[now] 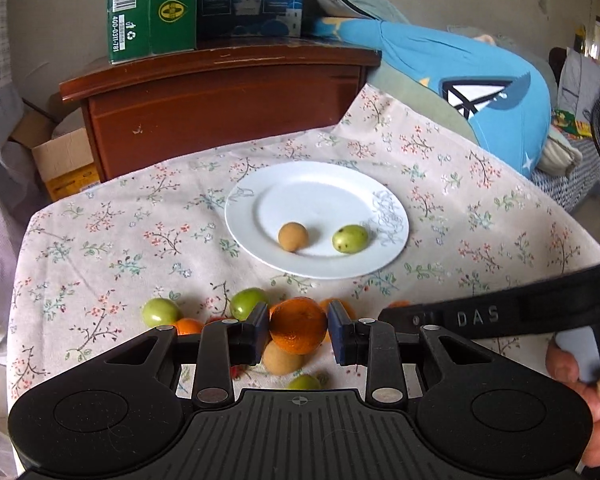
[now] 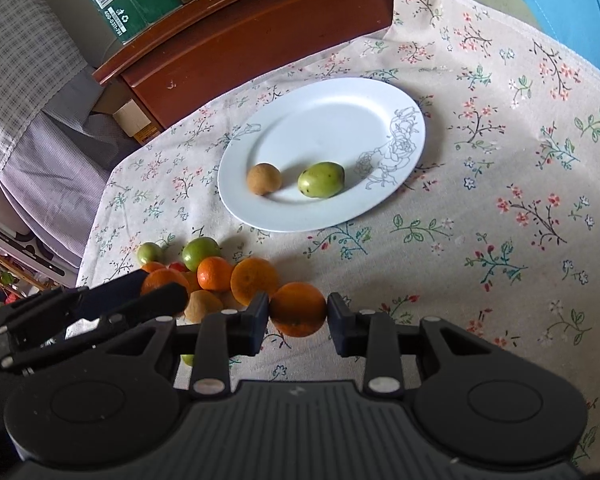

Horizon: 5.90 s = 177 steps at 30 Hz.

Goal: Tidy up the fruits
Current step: 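Carry both held oranges over the white plate, then open the left tool over the plate while the right tool releases its orange, then move both tools back toward the green fruits at the cluster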

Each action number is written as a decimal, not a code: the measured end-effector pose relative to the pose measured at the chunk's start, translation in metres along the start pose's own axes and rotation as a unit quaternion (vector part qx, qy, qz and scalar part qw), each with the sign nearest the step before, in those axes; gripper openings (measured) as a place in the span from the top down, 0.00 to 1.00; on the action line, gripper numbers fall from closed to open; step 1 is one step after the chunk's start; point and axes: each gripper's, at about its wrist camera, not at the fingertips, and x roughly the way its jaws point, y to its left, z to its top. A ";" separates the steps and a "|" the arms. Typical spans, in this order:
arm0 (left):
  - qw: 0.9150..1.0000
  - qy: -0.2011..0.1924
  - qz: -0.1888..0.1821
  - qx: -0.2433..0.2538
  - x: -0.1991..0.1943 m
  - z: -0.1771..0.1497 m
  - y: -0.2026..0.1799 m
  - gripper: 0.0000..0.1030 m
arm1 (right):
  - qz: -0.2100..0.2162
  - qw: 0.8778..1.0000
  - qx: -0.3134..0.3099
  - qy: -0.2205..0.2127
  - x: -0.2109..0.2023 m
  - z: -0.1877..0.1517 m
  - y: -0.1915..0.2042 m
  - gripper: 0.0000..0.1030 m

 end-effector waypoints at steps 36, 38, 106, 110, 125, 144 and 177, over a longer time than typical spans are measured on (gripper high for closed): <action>0.998 0.004 -0.049 -0.025 0.067 0.086 0.042 0.72 | 0.024 0.996 0.003 -0.089 0.010 0.082 -0.016 0.69; 0.998 0.010 -0.052 -0.025 0.077 0.088 0.041 0.72 | 0.017 0.997 0.009 -0.080 0.019 0.084 -0.020 0.69; 0.976 0.068 0.113 -0.171 0.008 0.020 0.128 0.25 | 0.059 0.997 -0.057 0.000 0.007 -0.017 0.037 0.57; 0.978 0.077 0.122 -0.153 0.014 0.014 0.126 0.25 | 0.060 0.995 -0.080 0.018 0.014 -0.029 0.045 0.57; 0.985 0.064 0.088 -0.131 0.040 0.005 0.115 0.25 | 0.045 0.984 -0.173 0.012 0.034 -0.050 0.068 0.60; 0.980 0.074 0.048 -0.180 0.065 0.000 0.112 0.65 | 0.033 0.982 -0.185 0.001 0.038 -0.049 0.071 0.71; 0.978 0.064 0.055 -0.191 0.067 0.001 0.112 0.70 | 0.038 0.990 -0.132 0.007 0.036 -0.041 0.064 0.71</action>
